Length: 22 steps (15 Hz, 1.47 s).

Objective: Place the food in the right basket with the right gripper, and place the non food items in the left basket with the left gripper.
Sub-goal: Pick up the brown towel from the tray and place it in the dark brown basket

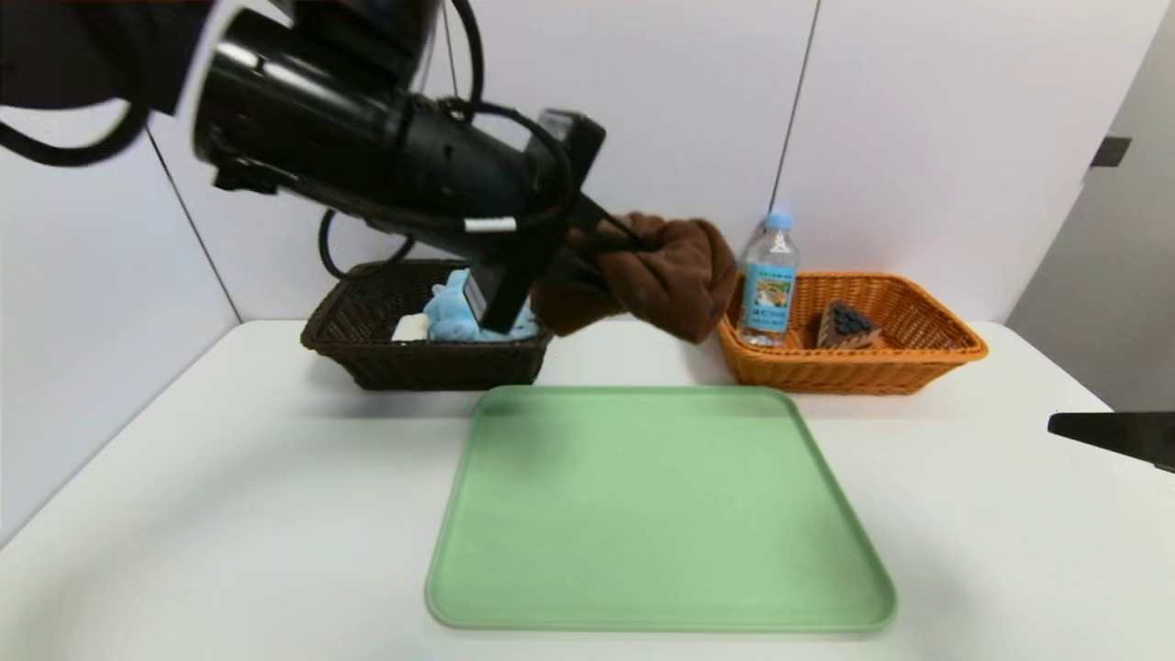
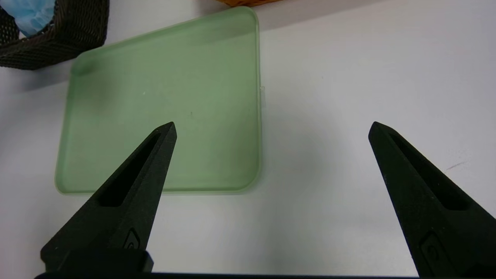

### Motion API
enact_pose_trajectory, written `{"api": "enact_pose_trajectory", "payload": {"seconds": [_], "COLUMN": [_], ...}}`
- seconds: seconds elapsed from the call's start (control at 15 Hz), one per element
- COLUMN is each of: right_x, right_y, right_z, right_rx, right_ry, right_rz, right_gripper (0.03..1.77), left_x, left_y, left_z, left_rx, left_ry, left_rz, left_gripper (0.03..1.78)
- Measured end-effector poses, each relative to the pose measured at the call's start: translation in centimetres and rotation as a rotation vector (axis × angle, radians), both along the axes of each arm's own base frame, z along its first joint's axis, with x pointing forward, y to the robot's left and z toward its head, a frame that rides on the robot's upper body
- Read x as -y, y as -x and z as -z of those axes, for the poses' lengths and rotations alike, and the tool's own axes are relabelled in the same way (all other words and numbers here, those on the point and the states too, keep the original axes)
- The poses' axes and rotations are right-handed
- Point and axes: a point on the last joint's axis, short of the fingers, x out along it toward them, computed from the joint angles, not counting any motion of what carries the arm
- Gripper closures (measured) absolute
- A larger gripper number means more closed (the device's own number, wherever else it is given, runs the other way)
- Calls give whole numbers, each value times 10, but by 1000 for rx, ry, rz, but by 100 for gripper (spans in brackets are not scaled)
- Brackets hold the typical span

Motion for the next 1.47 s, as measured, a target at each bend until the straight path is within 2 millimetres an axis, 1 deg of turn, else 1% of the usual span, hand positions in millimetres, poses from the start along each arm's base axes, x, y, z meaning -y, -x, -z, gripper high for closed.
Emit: {"api": "enact_pose_trajectory", "payload": {"seconds": [0.13, 0.2, 0.33, 0.4, 0.47, 0.53, 0.73, 0.87, 1.0, 1.2, 1.47], "right_x": [0, 1, 1, 1, 1, 0, 0, -1, -1, -1, -1], "right_y": [0, -1, -2, -3, -5, -8, -14, -17, -18, -19, -19], "right_z": [1, 1, 2, 1, 0, -2, -4, -4, -3, -3, -1], "right_rx": [-4, -6, -9, -8, 3, 26, 56, 54, 47, 43, 38], "right_ry": [1, 1, 3, 3, 2, 2, 21, 32, 34, 35, 36], "right_rz": [4, 8, 9, 9, 8, 9, 1, -3, -4, -4, -4], "right_gripper": [9, 9, 9, 9, 9, 9, 9, 9, 9, 9, 9], "left_x": [-27, -42, -75, -91, -104, -115, -128, -135, -144, -154, -158], "left_y": [3, 0, -10, -17, -27, -39, -75, -95, -113, -134, -156], "left_z": [-27, -36, -47, -47, -43, -33, 5, 26, 43, 63, 84], "left_rx": [151, 219, 329, 366, 394, 402, 356, 325, 292, 254, 242], "left_ry": [73, 88, 79, 48, -10, -103, -376, -483, -533, -556, -560], "left_rz": [-49, -87, -183, -230, -276, -323, -435, -446, -455, -484, -497], "left_gripper": [152, 152, 152, 152, 152, 152, 152, 152, 152, 152, 152]}}
